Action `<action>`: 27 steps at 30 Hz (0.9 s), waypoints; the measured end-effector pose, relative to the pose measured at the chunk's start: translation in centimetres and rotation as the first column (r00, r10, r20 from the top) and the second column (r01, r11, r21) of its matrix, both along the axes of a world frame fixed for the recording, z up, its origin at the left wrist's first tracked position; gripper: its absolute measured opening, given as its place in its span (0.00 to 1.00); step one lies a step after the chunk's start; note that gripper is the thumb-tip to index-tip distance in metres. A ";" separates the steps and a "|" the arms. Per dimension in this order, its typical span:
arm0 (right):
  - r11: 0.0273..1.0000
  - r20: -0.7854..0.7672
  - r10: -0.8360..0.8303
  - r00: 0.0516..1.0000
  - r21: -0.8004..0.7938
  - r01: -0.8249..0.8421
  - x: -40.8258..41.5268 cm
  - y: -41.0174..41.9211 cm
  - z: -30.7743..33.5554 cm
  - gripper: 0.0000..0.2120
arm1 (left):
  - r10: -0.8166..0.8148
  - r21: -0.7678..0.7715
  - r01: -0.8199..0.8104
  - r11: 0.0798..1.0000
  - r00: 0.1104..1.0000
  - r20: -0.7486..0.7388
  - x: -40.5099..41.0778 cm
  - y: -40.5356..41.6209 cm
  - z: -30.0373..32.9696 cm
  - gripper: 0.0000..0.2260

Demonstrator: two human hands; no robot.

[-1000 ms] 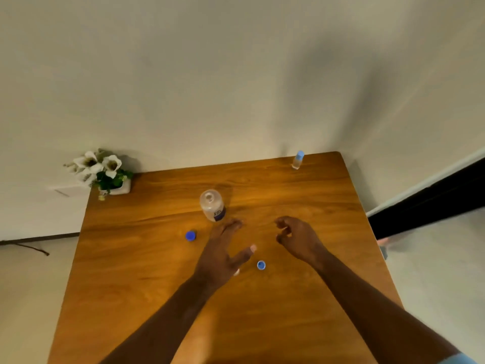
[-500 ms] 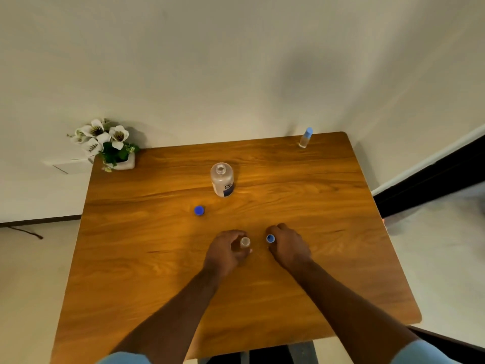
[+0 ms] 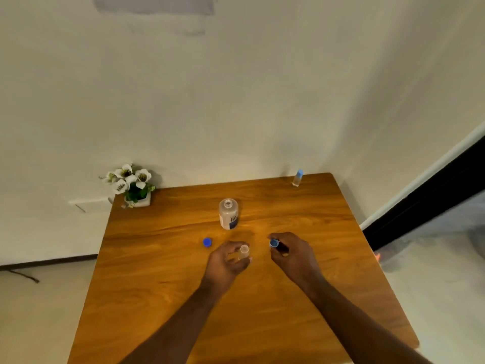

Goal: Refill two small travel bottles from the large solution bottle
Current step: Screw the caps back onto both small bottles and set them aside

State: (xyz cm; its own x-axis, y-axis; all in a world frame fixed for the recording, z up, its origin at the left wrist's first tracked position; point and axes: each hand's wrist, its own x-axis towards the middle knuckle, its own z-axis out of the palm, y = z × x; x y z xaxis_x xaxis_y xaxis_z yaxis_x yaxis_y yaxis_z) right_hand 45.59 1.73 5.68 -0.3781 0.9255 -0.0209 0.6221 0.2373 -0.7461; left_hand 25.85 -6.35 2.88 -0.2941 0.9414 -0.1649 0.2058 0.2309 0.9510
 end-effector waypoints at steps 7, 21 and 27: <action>0.996 -0.178 -0.020 0.984 0.086 0.035 -2.5 0.4 10.3 0.15 | 0.071 0.218 -0.071 0.973 0.997 0.005 -2.4 1.6 9.5 0.15; 0.868 -0.120 0.316 0.941 0.436 -0.236 -5.9 4.9 38.8 0.12 | 0.006 0.620 -0.038 0.784 0.999 0.053 -4.0 6.0 31.1 0.08; 0.745 0.162 0.409 0.898 0.509 -0.431 -6.0 6.0 46.9 0.12 | 0.015 0.656 -0.077 0.751 0.995 0.100 -2.0 7.5 36.9 0.08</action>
